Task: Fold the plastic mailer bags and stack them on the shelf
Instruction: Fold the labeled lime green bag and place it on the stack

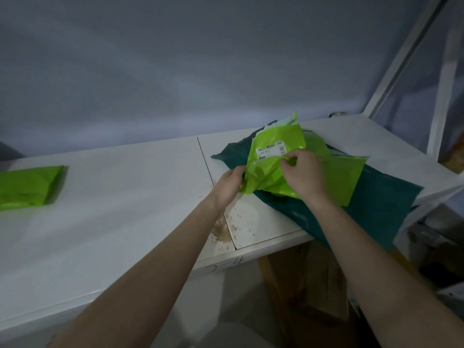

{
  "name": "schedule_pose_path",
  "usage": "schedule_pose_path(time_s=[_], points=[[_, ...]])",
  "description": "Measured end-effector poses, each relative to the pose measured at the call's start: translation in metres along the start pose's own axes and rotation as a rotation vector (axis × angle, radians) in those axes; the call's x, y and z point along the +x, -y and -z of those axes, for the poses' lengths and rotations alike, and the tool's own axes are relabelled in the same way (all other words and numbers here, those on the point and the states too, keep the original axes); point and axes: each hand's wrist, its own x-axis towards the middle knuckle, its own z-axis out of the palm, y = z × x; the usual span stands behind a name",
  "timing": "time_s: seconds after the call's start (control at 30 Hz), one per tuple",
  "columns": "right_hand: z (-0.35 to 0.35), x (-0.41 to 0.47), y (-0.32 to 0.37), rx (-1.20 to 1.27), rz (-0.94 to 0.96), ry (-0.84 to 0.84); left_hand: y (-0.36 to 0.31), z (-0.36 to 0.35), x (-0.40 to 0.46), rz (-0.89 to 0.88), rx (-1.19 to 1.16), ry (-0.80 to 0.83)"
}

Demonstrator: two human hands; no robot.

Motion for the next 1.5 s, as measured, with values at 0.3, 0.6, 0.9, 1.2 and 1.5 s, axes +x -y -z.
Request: schedule_pose_path(time_s=[0.3,0.6,0.9,1.2,1.5], points=[[-0.015,-0.025,0.044,0.109,0.185,-0.068,0.006,0.019,-0.030,0.208,-0.360,-0.024],[-0.045,-0.048,0.123,0.300,0.339,-0.133,0.024,0.086,-0.052,0.269,-0.662,-0.152],[-0.094,-0.080,0.166,0.424,0.309,-0.037,0.045,0.174,-0.080,-0.031,-0.659,-0.436],[-0.127,-0.100,0.169,0.417,0.143,0.232,0.058,0.234,-0.109,-0.121,-0.436,-0.534],[-0.150,-0.100,0.167,0.599,-0.042,0.269,0.068,0.248,-0.111,-0.126,-0.381,-0.621]])
